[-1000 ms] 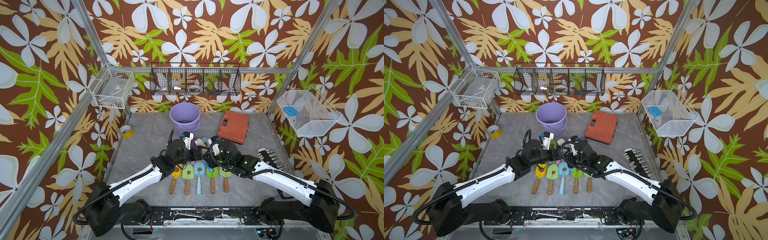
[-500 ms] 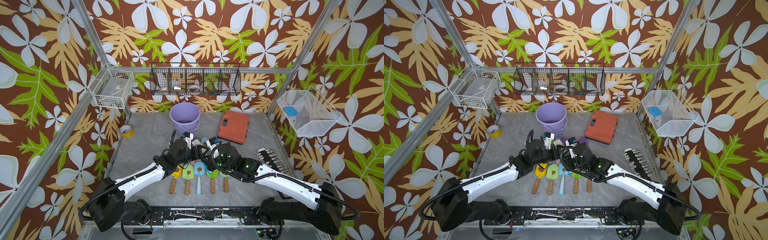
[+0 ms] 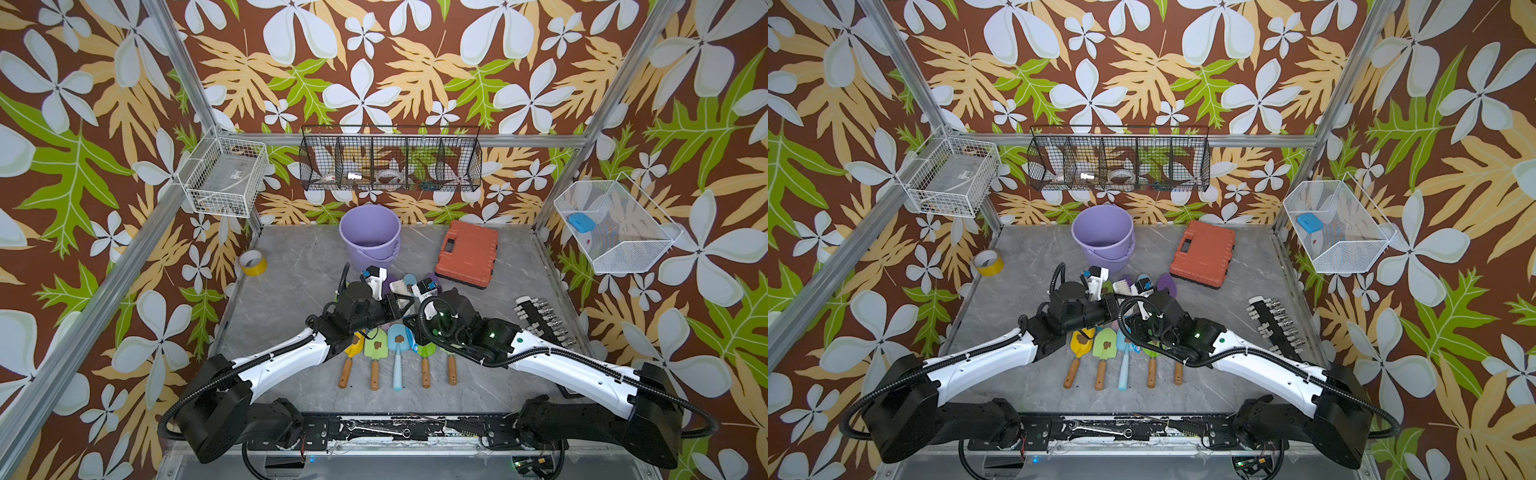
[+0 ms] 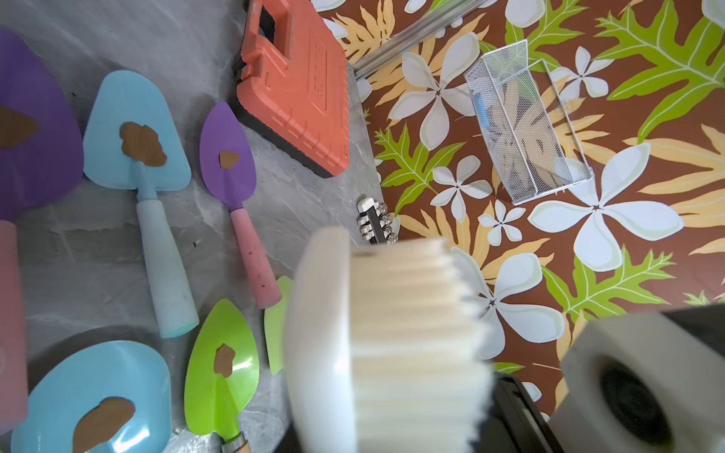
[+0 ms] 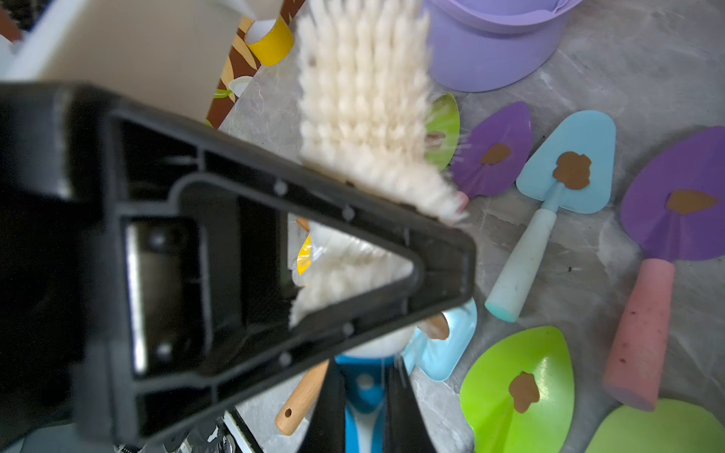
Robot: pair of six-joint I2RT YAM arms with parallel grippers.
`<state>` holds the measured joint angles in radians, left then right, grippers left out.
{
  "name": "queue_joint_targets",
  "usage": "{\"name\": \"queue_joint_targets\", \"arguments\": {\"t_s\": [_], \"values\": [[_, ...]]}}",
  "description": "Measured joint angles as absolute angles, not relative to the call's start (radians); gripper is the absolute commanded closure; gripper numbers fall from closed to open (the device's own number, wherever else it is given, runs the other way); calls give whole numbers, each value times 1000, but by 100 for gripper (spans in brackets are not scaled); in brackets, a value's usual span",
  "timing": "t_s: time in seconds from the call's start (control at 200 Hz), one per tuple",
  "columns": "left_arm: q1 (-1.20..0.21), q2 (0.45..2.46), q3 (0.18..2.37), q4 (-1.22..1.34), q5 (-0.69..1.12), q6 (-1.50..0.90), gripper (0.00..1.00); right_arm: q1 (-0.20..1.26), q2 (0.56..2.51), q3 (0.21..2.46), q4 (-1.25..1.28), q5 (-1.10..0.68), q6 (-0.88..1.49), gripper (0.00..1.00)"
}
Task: Brush the soil off the hand trowel and place it into the bucket
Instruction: Pick up the brush from the center of the board.
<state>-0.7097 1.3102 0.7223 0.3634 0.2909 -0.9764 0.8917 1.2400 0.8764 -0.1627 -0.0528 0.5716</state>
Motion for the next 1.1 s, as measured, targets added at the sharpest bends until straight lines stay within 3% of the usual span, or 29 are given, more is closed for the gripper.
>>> {"name": "queue_joint_targets", "arguments": {"t_s": [0.055,0.21,0.33,0.485,0.711,0.956,1.096], "values": [[-709,1316,721,374,295,-987,82,891,1237,871,-157,-53,572,90],[-698,1318,702,419,330,-995,82,884,1216,854,-138,-73,568,60],[-650,1308,633,524,422,-1037,81,793,1127,772,-34,-168,587,49],[-581,1332,565,796,579,-1184,77,648,1041,620,156,-371,719,48],[-577,1402,566,1105,691,-1364,75,636,1058,589,331,-557,813,47],[-577,1409,571,1186,706,-1421,75,664,1079,578,415,-625,855,49],[-577,1411,583,1185,696,-1427,75,696,1087,568,442,-631,865,62]]}}
